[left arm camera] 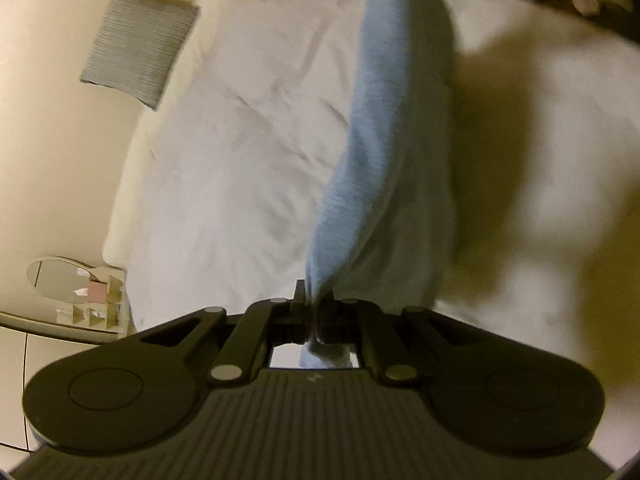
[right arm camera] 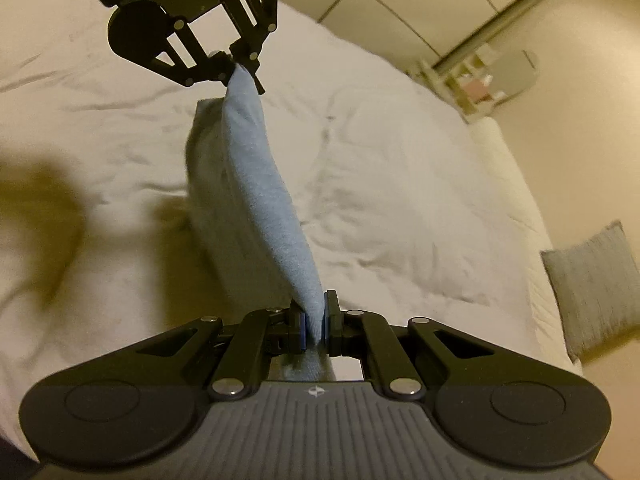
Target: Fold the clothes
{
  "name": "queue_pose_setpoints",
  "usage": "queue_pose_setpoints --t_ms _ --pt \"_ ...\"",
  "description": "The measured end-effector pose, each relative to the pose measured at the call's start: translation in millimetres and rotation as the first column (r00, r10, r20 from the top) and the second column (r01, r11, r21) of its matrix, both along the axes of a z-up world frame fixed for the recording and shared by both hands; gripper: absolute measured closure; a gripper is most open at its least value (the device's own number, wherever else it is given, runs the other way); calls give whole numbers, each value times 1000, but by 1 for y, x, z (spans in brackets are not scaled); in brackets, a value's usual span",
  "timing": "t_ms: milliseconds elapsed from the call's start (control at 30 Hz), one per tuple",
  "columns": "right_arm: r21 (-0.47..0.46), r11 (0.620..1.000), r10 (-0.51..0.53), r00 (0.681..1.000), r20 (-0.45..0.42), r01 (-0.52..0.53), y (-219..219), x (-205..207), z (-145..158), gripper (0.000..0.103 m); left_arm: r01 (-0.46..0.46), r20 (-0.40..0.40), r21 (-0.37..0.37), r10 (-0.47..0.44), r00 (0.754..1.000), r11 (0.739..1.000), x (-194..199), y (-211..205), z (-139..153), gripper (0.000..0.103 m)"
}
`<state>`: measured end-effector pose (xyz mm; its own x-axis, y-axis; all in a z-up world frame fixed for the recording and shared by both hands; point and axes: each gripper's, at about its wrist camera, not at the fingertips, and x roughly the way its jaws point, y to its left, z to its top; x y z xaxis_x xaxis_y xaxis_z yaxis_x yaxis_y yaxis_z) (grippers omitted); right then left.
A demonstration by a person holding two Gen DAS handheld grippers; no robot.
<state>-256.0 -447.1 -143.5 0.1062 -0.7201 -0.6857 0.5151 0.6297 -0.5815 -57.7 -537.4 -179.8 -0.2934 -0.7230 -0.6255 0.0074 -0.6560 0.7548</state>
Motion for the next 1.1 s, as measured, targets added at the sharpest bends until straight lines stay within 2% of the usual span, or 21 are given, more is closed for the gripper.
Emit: queue_pose_setpoints --t_ms 167,300,467,600,667,733,867,933,1000,1100 --pt "-2 999 -34 999 17 34 -23 -69 27 98 36 -22 6 -36 999 999 -76 -28 24 100" --pt "-15 1000 -24 1000 13 24 -74 -134 32 98 21 -37 7 -20 999 1000 -144 -63 32 100" --pt "-126 990 65 997 -46 -70 -159 -202 31 98 -81 -58 -19 79 995 997 -221 -120 32 100" --pt "-181 976 115 992 -44 -121 -201 -245 25 98 -179 -93 -31 176 980 983 -271 -155 33 100" --pt "-168 974 144 989 -39 -149 -211 -262 5 97 -198 -76 -23 196 978 980 -287 -157 20 100" --pt "-128 977 169 985 -37 -172 -214 -275 -29 97 -226 -52 2 226 973 974 -300 -154 -8 100" --pt "21 978 207 975 -76 -206 -218 -285 -120 99 -285 36 105 283 958 953 -322 -138 -92 100" --pt "91 976 203 975 -91 -195 -214 -286 -155 100 -305 80 150 296 952 941 -330 -129 -132 97" --pt "90 979 188 979 -78 -181 -208 -287 -162 100 -327 74 151 319 945 933 -332 -119 -150 97" --pt "69 982 178 981 -72 -173 -200 -291 -166 96 -353 55 144 349 936 924 -326 -114 -158 94"
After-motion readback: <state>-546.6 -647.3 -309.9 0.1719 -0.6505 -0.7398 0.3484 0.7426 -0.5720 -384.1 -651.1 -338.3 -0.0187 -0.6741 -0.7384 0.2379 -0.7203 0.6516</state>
